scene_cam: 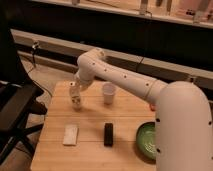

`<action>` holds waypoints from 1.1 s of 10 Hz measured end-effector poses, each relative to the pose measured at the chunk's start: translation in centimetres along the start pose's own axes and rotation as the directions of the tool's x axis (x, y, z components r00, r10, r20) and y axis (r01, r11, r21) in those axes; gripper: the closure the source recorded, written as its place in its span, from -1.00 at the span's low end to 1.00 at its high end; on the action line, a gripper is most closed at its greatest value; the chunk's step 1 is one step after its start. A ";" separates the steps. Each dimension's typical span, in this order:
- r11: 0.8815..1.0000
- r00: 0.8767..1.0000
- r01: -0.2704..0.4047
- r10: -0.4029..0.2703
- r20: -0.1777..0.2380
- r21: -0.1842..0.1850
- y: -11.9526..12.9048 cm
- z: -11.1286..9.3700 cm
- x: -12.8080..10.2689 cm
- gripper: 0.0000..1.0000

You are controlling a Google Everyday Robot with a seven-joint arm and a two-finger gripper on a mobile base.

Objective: Knock the bottle over

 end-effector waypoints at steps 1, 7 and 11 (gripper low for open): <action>1.000 1.000 -0.003 0.003 0.000 0.000 -0.1 -0.1 0.2 0.76; 0.995 0.994 0.097 -0.098 0.057 0.017 -2.2 -0.1 0.2 0.76; 0.971 0.967 0.219 -0.229 0.108 0.101 -5.4 1.2 -1.3 0.76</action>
